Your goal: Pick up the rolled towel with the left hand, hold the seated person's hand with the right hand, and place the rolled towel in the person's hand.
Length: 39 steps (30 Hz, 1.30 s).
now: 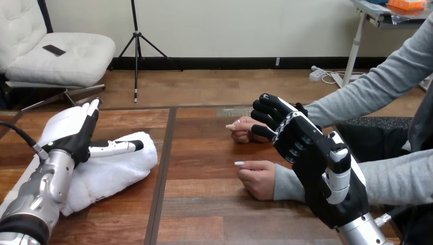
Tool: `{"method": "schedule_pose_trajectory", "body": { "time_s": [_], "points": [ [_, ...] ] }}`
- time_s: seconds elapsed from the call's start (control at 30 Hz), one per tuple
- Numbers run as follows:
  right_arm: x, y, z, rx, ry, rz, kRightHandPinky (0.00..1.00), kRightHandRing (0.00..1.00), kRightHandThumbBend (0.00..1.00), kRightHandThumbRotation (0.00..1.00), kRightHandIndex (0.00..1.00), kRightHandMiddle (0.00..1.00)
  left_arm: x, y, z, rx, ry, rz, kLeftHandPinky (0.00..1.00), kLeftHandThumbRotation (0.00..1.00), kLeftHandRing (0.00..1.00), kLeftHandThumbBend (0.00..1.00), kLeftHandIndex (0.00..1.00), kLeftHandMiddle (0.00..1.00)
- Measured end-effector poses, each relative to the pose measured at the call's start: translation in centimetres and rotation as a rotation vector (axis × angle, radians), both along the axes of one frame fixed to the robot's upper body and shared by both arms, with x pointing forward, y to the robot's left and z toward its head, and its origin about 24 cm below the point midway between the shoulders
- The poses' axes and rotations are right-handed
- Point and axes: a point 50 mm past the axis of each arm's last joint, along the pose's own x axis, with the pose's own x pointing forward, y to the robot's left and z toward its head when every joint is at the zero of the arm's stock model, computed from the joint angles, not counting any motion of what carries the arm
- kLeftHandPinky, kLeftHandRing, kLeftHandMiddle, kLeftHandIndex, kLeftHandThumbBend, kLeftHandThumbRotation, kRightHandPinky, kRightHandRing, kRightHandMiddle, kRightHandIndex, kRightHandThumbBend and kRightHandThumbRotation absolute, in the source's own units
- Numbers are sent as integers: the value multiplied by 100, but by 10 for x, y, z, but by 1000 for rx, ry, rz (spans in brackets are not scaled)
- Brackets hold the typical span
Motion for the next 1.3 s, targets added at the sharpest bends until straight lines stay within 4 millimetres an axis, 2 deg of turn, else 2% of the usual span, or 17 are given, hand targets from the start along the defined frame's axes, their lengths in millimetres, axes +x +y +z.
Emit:
{"method": "schedule_pose_trajectory", "body": {
  "time_s": [0.7,1.3],
  "points": [
    [0,-1,0,5,3,-15,87,91,100,100,88,91,-4,5,-10,47,83,26,100,78,100,100,100,100],
    [0,-1,0,5,2,-17,87,92,100,100,89,92,-1,2,-8,37,116,8,100,79,100,100,100,100]
  ]
}}
